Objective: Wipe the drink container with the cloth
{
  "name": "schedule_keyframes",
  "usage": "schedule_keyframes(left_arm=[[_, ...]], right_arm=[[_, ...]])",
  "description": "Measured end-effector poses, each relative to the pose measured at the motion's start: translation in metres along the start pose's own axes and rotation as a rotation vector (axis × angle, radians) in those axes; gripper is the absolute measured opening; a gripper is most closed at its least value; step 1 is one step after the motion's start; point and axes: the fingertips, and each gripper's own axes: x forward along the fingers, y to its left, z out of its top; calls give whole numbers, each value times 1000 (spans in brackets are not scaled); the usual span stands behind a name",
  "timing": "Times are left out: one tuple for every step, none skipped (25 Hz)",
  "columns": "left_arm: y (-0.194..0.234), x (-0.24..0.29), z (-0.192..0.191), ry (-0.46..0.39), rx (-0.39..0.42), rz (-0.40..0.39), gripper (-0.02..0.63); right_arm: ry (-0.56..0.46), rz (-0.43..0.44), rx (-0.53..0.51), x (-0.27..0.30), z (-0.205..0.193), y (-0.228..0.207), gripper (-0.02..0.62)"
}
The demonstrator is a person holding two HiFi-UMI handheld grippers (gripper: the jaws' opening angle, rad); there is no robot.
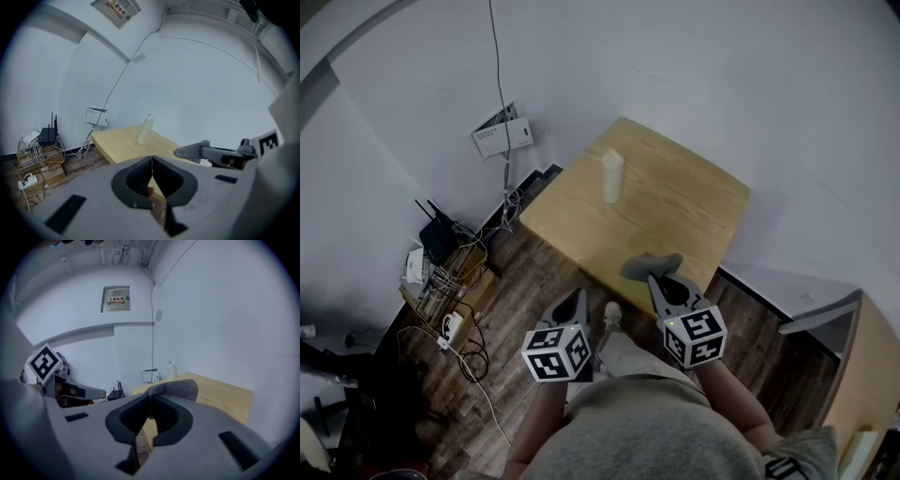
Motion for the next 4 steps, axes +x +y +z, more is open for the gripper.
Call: schedule_keyframes(left_arm=[[1, 0, 0, 0, -1, 1, 3], [1, 0, 0, 0, -3, 2, 3], [2, 0, 0, -1, -4, 3, 3], [3, 0, -1, -1, -5, 5, 3]], right_arm=[[-2, 1, 1, 0, 0, 0, 11], [-4, 2, 1, 0, 0, 1, 10], [-5, 4, 1, 0, 0, 1, 11], [-7, 5, 1, -1, 0, 2, 11]])
